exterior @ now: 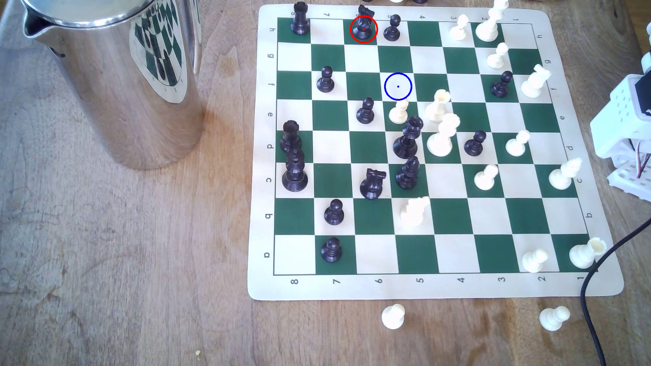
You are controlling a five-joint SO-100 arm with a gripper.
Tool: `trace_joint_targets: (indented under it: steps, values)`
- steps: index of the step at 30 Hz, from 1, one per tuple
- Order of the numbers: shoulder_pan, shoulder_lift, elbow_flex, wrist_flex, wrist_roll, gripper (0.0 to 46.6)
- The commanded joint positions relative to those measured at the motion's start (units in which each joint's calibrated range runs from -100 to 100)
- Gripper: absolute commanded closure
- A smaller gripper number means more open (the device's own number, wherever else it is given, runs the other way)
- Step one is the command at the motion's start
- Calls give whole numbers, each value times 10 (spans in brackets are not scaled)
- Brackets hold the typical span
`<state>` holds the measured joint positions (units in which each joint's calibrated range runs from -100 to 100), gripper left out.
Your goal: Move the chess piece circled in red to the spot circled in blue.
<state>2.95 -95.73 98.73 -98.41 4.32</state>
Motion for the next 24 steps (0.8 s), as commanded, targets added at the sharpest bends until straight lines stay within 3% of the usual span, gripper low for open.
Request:
trace_joint_targets:
  steps: [1, 8, 11, 12, 20, 24]
  values:
    - [60, 0, 2, 101, 1, 465]
    - [82, 0, -127, 481, -2, 465]
    - [95, 0, -169, 566, -2, 465]
    - [109, 1, -209, 659, -2, 465]
    - [155, 42, -359, 924, -3, 465]
    - [193, 5, -428, 1163, -3, 465]
